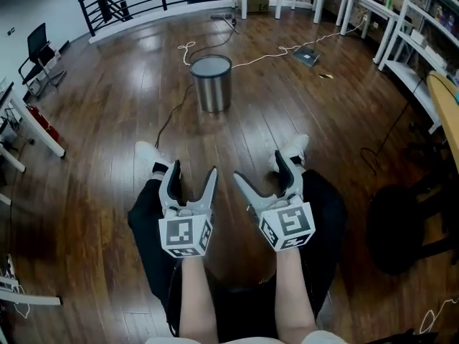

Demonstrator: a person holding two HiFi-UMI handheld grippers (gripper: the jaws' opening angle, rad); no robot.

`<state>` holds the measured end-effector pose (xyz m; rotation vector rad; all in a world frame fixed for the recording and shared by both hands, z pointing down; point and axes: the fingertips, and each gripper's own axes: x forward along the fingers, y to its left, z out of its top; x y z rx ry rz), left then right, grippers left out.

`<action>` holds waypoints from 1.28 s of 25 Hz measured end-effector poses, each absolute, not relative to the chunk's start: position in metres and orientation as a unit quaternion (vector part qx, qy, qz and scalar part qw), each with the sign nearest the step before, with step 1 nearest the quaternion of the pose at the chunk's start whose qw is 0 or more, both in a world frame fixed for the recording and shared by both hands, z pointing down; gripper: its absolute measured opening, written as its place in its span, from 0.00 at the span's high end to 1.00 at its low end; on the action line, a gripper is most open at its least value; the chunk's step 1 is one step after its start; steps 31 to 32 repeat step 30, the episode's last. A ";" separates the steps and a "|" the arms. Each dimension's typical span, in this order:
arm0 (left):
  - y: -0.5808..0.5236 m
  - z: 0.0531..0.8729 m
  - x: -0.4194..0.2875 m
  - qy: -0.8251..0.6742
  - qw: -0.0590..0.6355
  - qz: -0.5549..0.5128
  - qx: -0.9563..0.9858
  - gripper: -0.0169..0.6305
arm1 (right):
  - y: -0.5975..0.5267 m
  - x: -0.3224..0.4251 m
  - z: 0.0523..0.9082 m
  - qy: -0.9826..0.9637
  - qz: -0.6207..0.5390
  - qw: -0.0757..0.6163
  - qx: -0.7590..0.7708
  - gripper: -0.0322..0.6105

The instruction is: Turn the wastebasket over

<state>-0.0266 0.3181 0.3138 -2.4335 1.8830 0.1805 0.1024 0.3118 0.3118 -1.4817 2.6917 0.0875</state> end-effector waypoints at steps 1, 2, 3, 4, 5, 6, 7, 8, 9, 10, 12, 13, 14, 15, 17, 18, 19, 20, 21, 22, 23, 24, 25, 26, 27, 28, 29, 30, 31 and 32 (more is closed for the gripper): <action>0.344 0.314 -0.022 0.610 0.028 0.057 -0.790 0.39 | 0.336 0.106 0.311 0.873 0.033 0.025 -0.486 0.29; 0.369 0.313 -0.016 0.610 0.027 0.057 -0.790 0.39 | 0.359 0.111 0.311 0.869 0.036 0.017 -0.492 0.29; 0.393 0.312 -0.011 0.609 0.027 0.057 -0.791 0.40 | 0.382 0.117 0.313 0.866 0.037 0.008 -0.498 0.29; 0.416 0.309 -0.007 0.608 0.030 0.057 -0.791 0.40 | 0.404 0.122 0.314 0.863 0.039 0.000 -0.503 0.29; 0.438 0.306 -0.004 0.607 0.034 0.057 -0.792 0.41 | 0.424 0.127 0.315 0.861 0.041 -0.006 -0.507 0.29; 0.458 0.302 -0.002 0.607 0.039 0.057 -0.792 0.41 | 0.444 0.131 0.315 0.859 0.042 -0.010 -0.510 0.30; 0.476 0.300 -0.001 0.608 0.042 0.057 -0.791 0.41 | 0.462 0.135 0.315 0.858 0.043 -0.010 -0.512 0.30; 0.493 0.299 0.001 0.610 0.045 0.056 -0.789 0.41 | 0.479 0.140 0.315 0.857 0.043 -0.008 -0.513 0.30; 0.508 0.299 0.004 0.612 0.047 0.054 -0.787 0.41 | 0.495 0.146 0.315 0.857 0.042 -0.006 -0.514 0.31; 0.522 0.299 0.008 0.614 0.049 0.053 -0.786 0.41 | 0.509 0.153 0.316 0.856 0.041 -0.004 -0.515 0.32; 0.548 0.300 0.014 0.615 0.052 0.053 -0.785 0.42 | 0.534 0.164 0.318 0.854 0.040 -0.004 -0.519 0.32; 0.561 0.301 0.014 0.614 0.054 0.052 -0.786 0.42 | 0.547 0.167 0.319 0.852 0.040 -0.005 -0.521 0.32; 0.573 0.301 0.015 0.613 0.055 0.051 -0.787 0.42 | 0.560 0.169 0.319 0.851 0.040 -0.007 -0.524 0.33; 0.585 0.301 0.015 0.613 0.057 0.049 -0.787 0.43 | 0.573 0.170 0.319 0.850 0.040 -0.008 -0.526 0.33; 0.602 0.303 0.016 0.617 0.060 0.039 -0.783 0.43 | 0.593 0.173 0.318 0.849 0.042 -0.012 -0.526 0.33; 0.609 0.304 0.017 0.621 0.061 0.032 -0.780 0.43 | 0.600 0.175 0.317 0.849 0.043 -0.015 -0.526 0.33; 0.615 0.307 0.019 0.625 0.061 0.025 -0.778 0.43 | 0.607 0.178 0.316 0.849 0.045 -0.017 -0.526 0.34; 0.620 0.309 0.021 0.628 0.061 0.019 -0.775 0.43 | 0.613 0.182 0.315 0.848 0.046 -0.019 -0.528 0.34; 0.625 0.310 0.023 0.630 0.061 0.015 -0.774 0.43 | 0.618 0.185 0.315 0.847 0.046 -0.021 -0.529 0.34; 0.631 0.311 0.025 0.631 0.062 0.012 -0.773 0.43 | 0.623 0.188 0.315 0.846 0.046 -0.022 -0.530 0.34; 0.636 0.312 0.025 0.632 0.063 0.011 -0.772 0.43 | 0.628 0.189 0.316 0.846 0.046 -0.022 -0.531 0.34; 0.640 0.312 0.025 0.633 0.063 0.010 -0.771 0.43 | 0.632 0.190 0.317 0.846 0.045 -0.022 -0.531 0.34; 0.644 0.311 0.023 0.634 0.064 0.011 -0.771 0.43 | 0.636 0.190 0.317 0.845 0.044 -0.022 -0.532 0.34; 0.647 0.311 0.022 0.635 0.063 0.011 -0.770 0.43 | 0.639 0.190 0.317 0.845 0.044 -0.022 -0.533 0.34; 0.649 0.311 0.021 0.636 0.063 0.012 -0.769 0.44 | 0.642 0.191 0.317 0.845 0.044 -0.022 -0.533 0.34; 0.651 0.311 0.020 0.638 0.062 0.014 -0.768 0.44 | 0.644 0.191 0.317 0.845 0.045 -0.021 -0.533 0.34; 0.654 0.311 0.019 0.639 0.061 0.015 -0.766 0.44 | 0.646 0.192 0.316 0.845 0.045 -0.020 -0.533 0.34; 0.656 0.311 0.018 0.641 0.060 0.017 -0.765 0.44 | 0.648 0.192 0.315 0.845 0.046 -0.019 -0.533 0.34; 0.656 0.311 0.018 0.641 0.060 0.017 -0.765 0.44 | 0.648 0.192 0.315 0.845 0.046 -0.019 -0.533 0.34; 0.656 0.311 0.018 0.641 0.060 0.017 -0.765 0.44 | 0.648 0.192 0.315 0.845 0.046 -0.019 -0.533 0.34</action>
